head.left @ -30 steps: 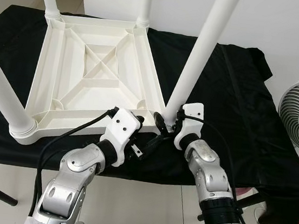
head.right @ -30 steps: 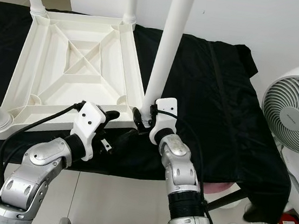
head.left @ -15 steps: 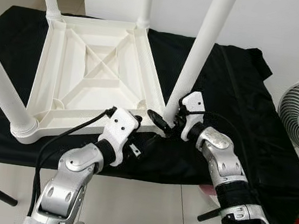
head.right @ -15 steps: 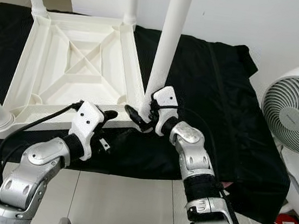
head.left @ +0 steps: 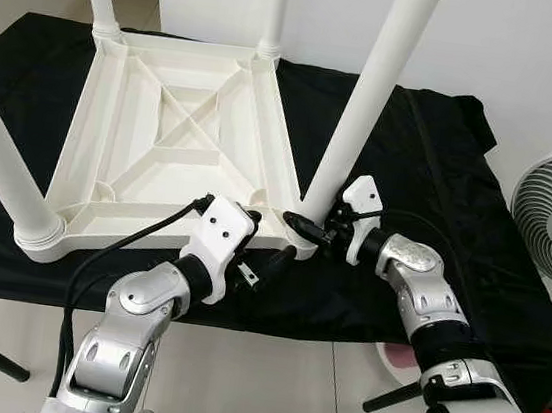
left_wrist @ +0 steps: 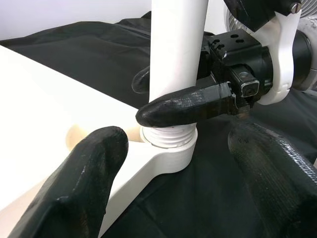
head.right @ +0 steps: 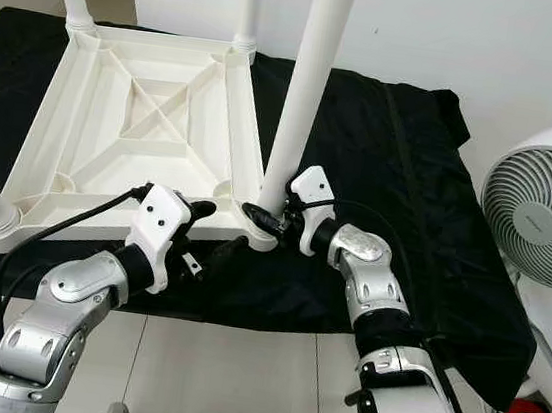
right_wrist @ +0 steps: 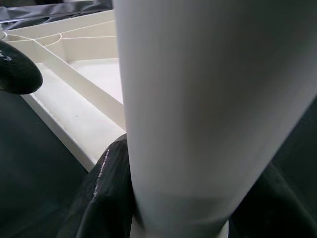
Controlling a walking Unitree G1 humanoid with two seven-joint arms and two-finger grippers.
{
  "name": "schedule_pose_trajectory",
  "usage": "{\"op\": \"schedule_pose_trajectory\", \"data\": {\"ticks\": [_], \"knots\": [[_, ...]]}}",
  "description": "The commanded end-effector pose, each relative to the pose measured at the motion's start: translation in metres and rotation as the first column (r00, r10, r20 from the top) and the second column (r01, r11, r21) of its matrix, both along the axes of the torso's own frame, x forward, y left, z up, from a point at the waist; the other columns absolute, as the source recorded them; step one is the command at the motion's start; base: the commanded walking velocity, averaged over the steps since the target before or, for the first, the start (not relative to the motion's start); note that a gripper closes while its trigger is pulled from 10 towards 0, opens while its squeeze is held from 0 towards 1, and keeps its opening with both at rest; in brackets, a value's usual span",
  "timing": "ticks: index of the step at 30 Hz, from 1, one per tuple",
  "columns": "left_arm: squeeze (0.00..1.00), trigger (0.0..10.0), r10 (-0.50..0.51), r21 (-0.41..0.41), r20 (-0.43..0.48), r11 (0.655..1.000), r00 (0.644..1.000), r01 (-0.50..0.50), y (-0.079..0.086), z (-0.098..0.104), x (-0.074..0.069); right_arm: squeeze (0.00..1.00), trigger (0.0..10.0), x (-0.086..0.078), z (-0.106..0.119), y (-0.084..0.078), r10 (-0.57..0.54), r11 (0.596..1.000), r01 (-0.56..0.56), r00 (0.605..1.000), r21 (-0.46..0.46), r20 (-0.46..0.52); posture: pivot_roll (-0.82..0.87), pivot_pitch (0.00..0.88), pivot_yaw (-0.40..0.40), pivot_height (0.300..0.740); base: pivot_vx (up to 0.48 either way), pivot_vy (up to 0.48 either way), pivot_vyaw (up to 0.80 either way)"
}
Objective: Building children table
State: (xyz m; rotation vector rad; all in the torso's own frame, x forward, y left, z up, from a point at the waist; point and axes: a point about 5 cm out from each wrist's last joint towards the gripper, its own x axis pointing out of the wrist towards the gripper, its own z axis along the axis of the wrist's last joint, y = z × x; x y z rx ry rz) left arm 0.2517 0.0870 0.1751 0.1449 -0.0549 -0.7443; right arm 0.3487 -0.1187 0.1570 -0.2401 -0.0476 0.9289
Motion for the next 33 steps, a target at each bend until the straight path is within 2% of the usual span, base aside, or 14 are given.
{"op": "schedule_pose_trajectory", "data": {"ticks": [1, 5, 8, 11, 12, 14, 15, 18, 20, 22, 25, 26, 29, 33], "knots": [[0.0, 10.0, 0.108, 0.002, 0.01, 0.994, 0.994, -0.108, 0.004, 0.0, 0.002, 0.0, 10.0, -0.002, -0.014, -0.002, -0.048, 0.999, 0.048, 0.997, -0.006, -0.054, 0.02, 0.051, -0.059, 0.74, 0.0, 0.0, 0.0], [0.0, 10.0, 0.106, 0.003, 0.009, 0.994, 0.994, -0.106, 0.004, 0.0, 0.001, 0.0, 10.0, -0.002, -0.012, 0.0, -0.094, 0.995, 0.095, 0.995, 0.028, -0.04, 0.01, 0.053, -0.059, 0.74, 0.0, 0.0, 0.0], [0.0, 10.0, 0.108, 0.006, 0.007, 0.994, 0.994, -0.109, 0.005, -0.001, 0.002, 0.0, 10.0, -0.003, -0.01, 0.002, -0.177, 0.982, 0.178, 0.984, 0.068, -0.029, 0.01, 0.054, -0.06, 0.74, 0.0, 0.0, 0.0], [0.0, 10.0, 0.109, 0.001, 0.003, 0.994, 0.994, -0.109, 0.004, -0.002, 0.002, 0.0, 10.0, -0.007, -0.009, 0.006, -0.332, 0.932, 0.335, 0.942, 0.137, -0.045, 0.0, 0.06, -0.06, 0.74, 0.0, 0.0, 0.0], [0.0, 10.0, 0.109, 0.001, 0.003, 0.994, 0.994, -0.109, 0.004, -0.002, 0.002, 0.0, 10.0, -0.007, -0.009, 0.006, -0.332, 0.932, 0.335, 0.942, 0.137, -0.045, 0.0, 0.06, -0.06, 0.74, 0.0, 0.0, 0.0], [0.0, 10.0, 0.107, 0.002, 0.002, 0.994, 0.994, -0.107, 0.003, -0.002, 0.002, 0.0, 10.0, -0.011, -0.01, 0.006, -0.476, 0.855, 0.483, 0.876, 0.191, -0.084, 0.0, 0.066, -0.061, 0.74, 0.0, 0.0, 0.0], [0.0, 10.0, 0.107, 0.002, 0.002, 0.994, 0.994, -0.107, 0.003, -0.002, 0.002, 0.0, 10.0, -0.011, -0.01, 0.006, -0.476, 0.855, 0.483, 0.876, 0.191, -0.084, 0.0, 0.066, -0.061, 0.74, 0.0, 0.0, 0.0], [0.0, 10.0, 0.107, 0.014, 0.003, 0.994, 0.994, -0.107, 0.003, -0.004, 0.004, 0.0, 10.0, -0.019, -0.017, 0.008, -0.586, 0.778, 0.595, 0.803, 0.203, -0.109, -0.01, 0.064, -0.06, 0.74, 0.0, 0.0, 0.0], [0.0, 10.0, 0.099, 0.01, 0.004, 0.995, 0.995, -0.099, 0.001, -0.003, 0.004, 0.0, 10.0, -0.024, -0.021, 0.009, -0.674, 0.695, 0.684, 0.727, 0.22, -0.133, -0.02, 0.068, -0.058, 0.74, 0.0, 0.0, 0.0], [0.0, 10.0, 0.095, 0.006, 0.005, 0.995, 0.995, -0.095, 0.0, -0.003, 0.004, 0.0, 10.0, -0.028, -0.018, 0.011, -0.726, 0.633, 0.732, 0.674, 0.25, -0.137, -0.03, 0.067, -0.059, 0.74, 0.0, 0.0, 0.0], [0.0, 10.0, 0.095, 0.003, 0.005, 0.996, 0.996, -0.095, 0.0, -0.003, 0.005, 0.0, 10.0, -0.031, -0.016, 0.014, -0.727, 0.619, 0.735, 0.669, 0.275, -0.152, -0.03, 0.067, -0.059, 0.74, 0.0, 0.0, 0.0], [0.0, 10.0, 0.094, 0.001, 0.005, 0.996, 0.996, -0.094, -0.001, -0.002, 0.005, 1.0, 10.0, -0.033, -0.013, 0.018, -0.701, 0.627, 0.716, 0.69, 0.307, -0.178, -0.03, 0.068, -0.059, 0.74, 0.0, 0.0, 0.0], [0.0, 10.0, 0.093, 0.0, 0.005, 0.996, 0.996, -0.093, -0.001, -0.002, 0.004, 1.0, 10.0, -0.036, -0.01, 0.021, -0.671, 0.644, 0.692, 0.716, 0.326, -0.195, -0.03, 0.07, -0.063, 0.74, 0.0, 0.0, 0.0], [0.0, 10.0, 0.093, 0.001, 0.003, 0.996, 0.996, -0.093, -0.002, -0.004, 0.003, 1.0, 10.0, -0.034, -0.012, 0.016, -0.676, 0.664, 0.696, 0.715, 0.275, -0.177, -0.03, 0.07, -0.063, 0.74, 0.0, 0.0, 0.0]]}}
